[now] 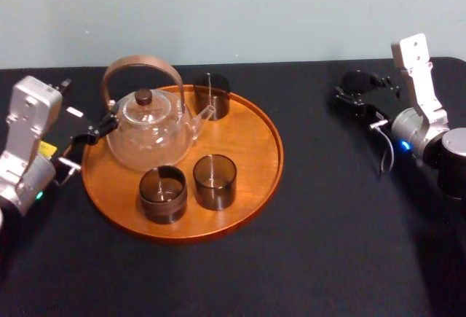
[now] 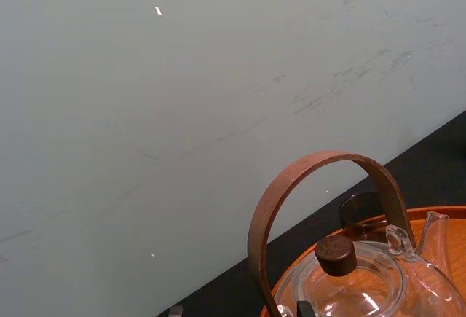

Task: Pick up the glass from the table and place it on the tray.

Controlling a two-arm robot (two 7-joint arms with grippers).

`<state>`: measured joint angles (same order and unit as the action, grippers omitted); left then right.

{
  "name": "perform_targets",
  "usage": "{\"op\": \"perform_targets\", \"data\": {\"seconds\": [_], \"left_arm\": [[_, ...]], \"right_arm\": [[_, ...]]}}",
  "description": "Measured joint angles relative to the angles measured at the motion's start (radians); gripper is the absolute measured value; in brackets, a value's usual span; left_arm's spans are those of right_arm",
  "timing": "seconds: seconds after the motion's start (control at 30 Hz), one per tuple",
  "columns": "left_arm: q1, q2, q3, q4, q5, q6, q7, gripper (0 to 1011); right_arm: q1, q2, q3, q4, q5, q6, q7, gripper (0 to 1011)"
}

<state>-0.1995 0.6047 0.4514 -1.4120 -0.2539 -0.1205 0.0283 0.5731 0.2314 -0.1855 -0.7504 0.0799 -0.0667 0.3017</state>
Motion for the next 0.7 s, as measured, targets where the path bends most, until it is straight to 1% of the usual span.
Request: {"op": "perform_targets", "data": {"seconds": [0.53, 0.63, 0.7], "left_arm": [[0.000, 0.000, 0.000, 0.000, 0.000, 0.000, 0.000, 1010], [0.000, 0.000, 0.000, 0.000, 0.000, 0.000, 0.000, 1009], [0.000, 0.000, 0.000, 0.000, 0.000, 0.000, 0.000, 1010]], "right_arm": [[-0.003, 0.001, 0.002, -0.004, 0.002, 0.001, 0.001, 919], [-0.012, 0.002, 0.004, -0.021, 0.007, 0.006, 0.011, 919], [-0.021, 0.003, 0.004, -0.046, 0.010, 0.014, 0.016, 918]]}}
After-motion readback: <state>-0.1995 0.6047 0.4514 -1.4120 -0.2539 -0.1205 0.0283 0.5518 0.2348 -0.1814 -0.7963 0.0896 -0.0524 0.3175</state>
